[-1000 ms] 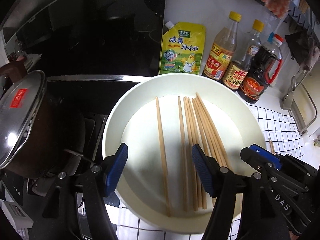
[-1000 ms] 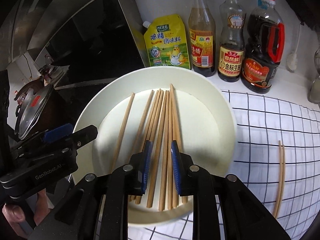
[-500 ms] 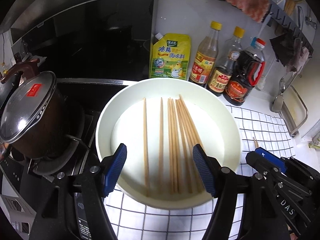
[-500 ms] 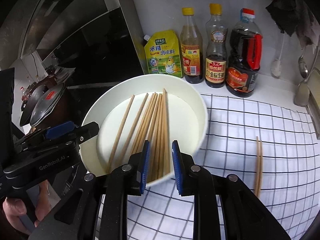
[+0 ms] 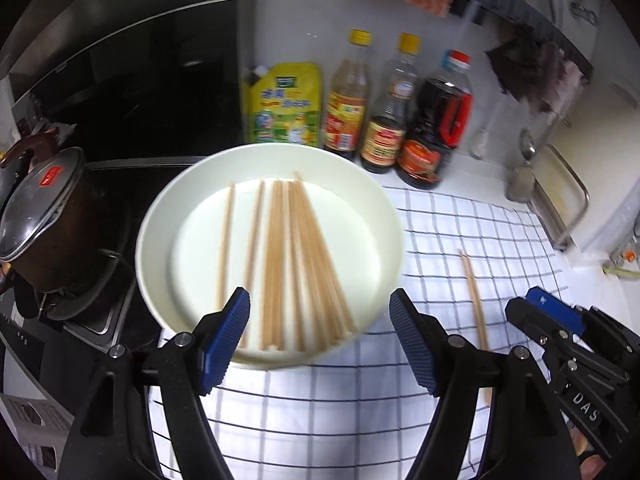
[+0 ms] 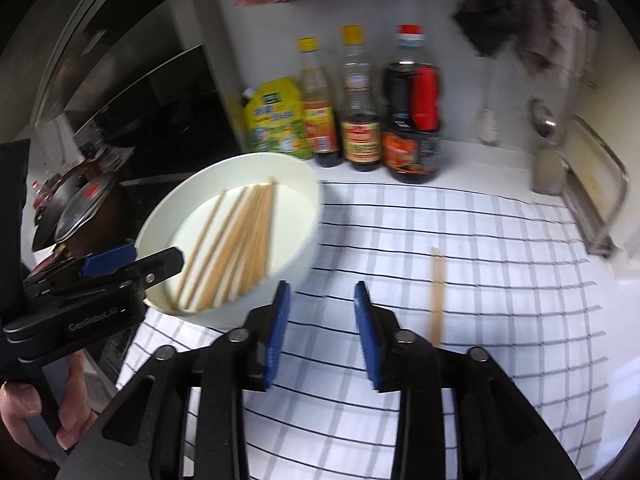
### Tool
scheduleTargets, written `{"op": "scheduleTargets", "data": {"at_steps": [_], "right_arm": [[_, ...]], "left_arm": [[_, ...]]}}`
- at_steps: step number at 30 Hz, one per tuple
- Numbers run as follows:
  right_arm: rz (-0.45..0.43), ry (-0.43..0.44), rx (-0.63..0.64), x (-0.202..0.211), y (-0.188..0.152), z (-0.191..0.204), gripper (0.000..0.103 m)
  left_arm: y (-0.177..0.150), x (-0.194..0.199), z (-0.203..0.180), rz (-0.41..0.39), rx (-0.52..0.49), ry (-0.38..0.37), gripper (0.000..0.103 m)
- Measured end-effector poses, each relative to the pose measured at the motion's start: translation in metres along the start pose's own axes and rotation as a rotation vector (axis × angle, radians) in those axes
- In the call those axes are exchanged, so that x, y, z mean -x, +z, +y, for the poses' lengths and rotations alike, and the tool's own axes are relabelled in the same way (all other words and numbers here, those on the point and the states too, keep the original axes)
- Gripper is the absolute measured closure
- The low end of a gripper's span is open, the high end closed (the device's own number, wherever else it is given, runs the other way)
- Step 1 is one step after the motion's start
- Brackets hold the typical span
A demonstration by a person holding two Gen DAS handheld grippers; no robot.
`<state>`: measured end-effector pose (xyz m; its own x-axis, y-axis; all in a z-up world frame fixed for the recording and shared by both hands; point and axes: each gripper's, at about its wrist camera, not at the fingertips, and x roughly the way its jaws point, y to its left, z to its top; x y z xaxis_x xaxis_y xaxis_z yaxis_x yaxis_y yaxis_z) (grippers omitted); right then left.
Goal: Organize utensils
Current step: 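Move both open tools back to the last two chopsticks on the mat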
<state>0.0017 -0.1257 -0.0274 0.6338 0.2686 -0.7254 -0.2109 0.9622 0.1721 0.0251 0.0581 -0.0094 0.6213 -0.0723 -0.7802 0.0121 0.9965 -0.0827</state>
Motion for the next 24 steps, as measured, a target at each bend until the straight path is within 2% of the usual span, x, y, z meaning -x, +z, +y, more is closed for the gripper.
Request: {"op": "scheduleTargets", "data": {"at_steps": [11,15,24], "right_arm": [[0.033,-0.113,-0.112,0.013,-0.041,-0.085,0.067],[0.084,-0.148,-0.090,-0.007,-0.058,-0.102,0.067],[0.152,-0.111,-0.119,-0.059,-0.085,-0.120,0.067]], "left_arm": [[-0.027,-0.009,-0.067,0.045,-0.074,-0.075,0.030],[-0.036,-0.019,-0.086,0.052,-0.097,-0.082,0.028],[-0.052,-0.055,-0.101,0.110,-0.109,-0.054,0.028]]}}
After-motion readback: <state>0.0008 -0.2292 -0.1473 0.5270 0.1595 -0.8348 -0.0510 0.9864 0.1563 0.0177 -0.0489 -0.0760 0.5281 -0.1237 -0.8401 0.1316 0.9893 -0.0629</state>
